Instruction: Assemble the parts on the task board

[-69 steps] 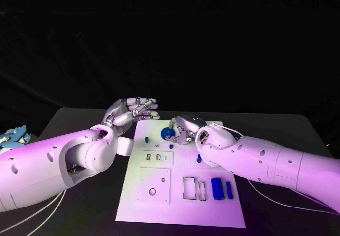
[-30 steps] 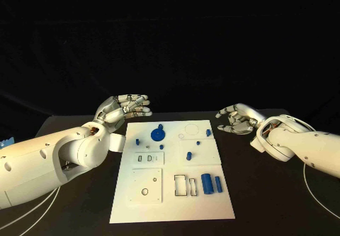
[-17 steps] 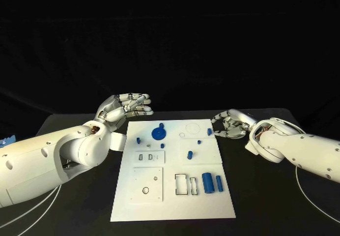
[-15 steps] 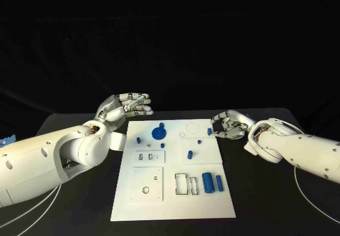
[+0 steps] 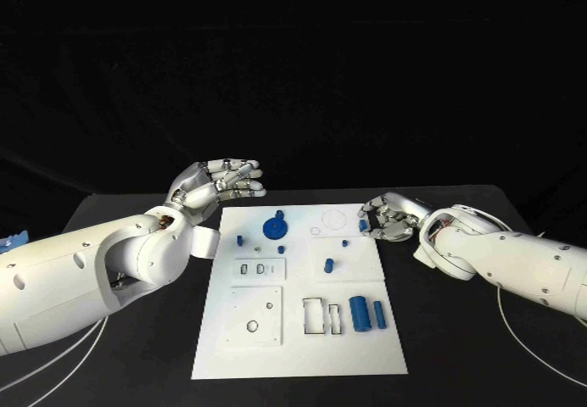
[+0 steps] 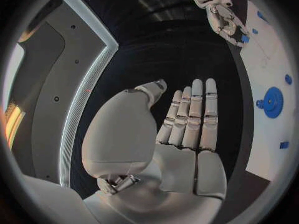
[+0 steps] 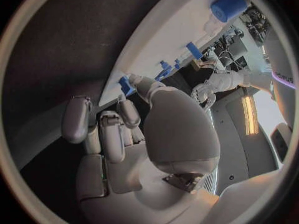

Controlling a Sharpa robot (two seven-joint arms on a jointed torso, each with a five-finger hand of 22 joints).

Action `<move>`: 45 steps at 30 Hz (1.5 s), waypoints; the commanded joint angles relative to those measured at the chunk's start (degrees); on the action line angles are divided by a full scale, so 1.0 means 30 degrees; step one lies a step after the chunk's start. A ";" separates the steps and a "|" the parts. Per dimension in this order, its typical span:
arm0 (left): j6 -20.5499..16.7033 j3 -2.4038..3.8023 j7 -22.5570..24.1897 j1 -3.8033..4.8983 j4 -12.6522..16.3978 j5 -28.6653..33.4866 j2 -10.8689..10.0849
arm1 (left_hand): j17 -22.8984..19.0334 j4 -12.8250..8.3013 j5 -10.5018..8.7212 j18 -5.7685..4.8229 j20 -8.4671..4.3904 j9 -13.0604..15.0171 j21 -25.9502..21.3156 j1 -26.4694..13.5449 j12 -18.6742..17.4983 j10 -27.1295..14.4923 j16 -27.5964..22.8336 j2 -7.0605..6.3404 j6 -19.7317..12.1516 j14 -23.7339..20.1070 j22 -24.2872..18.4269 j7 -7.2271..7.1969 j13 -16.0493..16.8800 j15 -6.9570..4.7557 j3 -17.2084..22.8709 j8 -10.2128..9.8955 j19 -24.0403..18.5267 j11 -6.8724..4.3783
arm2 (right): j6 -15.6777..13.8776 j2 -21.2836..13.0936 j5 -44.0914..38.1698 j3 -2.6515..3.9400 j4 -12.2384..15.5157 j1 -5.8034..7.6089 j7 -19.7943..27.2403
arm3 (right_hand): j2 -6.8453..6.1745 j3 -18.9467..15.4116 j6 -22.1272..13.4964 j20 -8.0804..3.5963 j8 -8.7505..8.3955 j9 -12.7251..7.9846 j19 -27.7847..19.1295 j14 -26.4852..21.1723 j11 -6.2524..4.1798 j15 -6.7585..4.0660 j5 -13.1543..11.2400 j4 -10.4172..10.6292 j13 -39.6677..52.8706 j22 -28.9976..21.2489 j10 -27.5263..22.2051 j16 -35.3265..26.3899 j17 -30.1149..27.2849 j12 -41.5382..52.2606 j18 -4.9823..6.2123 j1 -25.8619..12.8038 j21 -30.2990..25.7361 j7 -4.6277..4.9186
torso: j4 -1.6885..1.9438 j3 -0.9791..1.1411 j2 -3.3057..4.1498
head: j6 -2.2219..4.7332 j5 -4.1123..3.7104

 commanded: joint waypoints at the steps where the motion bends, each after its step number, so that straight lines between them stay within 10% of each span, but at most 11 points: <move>1: 0.0371 0.0010 0.0213 0.0002 -0.0007 0.0000 0.0052 | 0.0024 -0.0092 -0.0062 0.0248 0.0034 0.0019 -0.0001 0.0103 -0.0068 -0.0056 0.0027 -0.0113 -0.0120 -0.0102 -0.0032 0.0269 0.0017 -0.0020 -0.0002 -0.0093 -0.0079 0.0118 | 0.0174 0.0123 -0.0143 -0.0014 -0.0114 -0.0044 -0.0098 | 0.0337 0.0208 0.0435 0.0003 0.0207 0.0031 0.0126 0.1769 0.0009 0.0168 -0.0129 0.0065 0.0098 0.0076 0.0219 0.0091 0.4150 0.0183 0.0082 -0.0152 0.0150 0.0000 | -0.0006 0.0009 -0.0008 | -0.0019 -0.0041; 29: 0.0302 0.0010 0.0006 0.0000 -0.0040 -0.0001 0.0001 | 0.0061 -0.0153 -0.0066 0.0249 0.0027 0.0029 0.0012 0.0157 -0.0073 -0.0065 0.0023 0.0011 -0.0111 -0.0107 -0.0034 0.0290 0.0015 -0.0019 0.0079 -0.0098 -0.0068 0.0129 | -0.1638 0.0220 0.0712 -0.0014 -0.0027 -0.0058 0.0344 | 0.1793 0.1432 0.3276 -0.0652 0.2847 0.0989 0.0803 0.1826 -0.0878 -0.0585 -0.1105 -0.0530 0.1218 0.1006 0.1482 0.0145 0.4347 0.1292 -0.0120 -0.0140 0.0825 -0.1026 | -0.0022 0.0035 -0.0013 | -0.0113 0.0083; 45: 0.0254 -0.0002 -0.0048 0.0002 -0.0329 0.0000 0.0172 | 0.0082 -0.0218 -0.0094 0.0248 0.0022 0.0034 0.0021 0.0198 -0.0072 -0.0066 0.0017 0.0022 -0.0112 -0.0115 -0.0036 0.0287 0.0015 -0.0018 0.0105 -0.0104 -0.0064 0.0129 | -0.2003 0.0130 -0.1022 0.0054 0.5211 0.0506 -0.4833 | 0.2033 0.1559 0.2738 -0.0672 0.3089 0.1133 0.0667 0.1870 -0.0804 -0.0546 -0.1371 -0.0513 0.0888 0.0853 0.1222 0.0206 0.4531 0.0926 -0.0075 -0.0538 0.0584 -0.0932 | -0.0086 -0.0249 -0.0231 | -0.0141 0.0535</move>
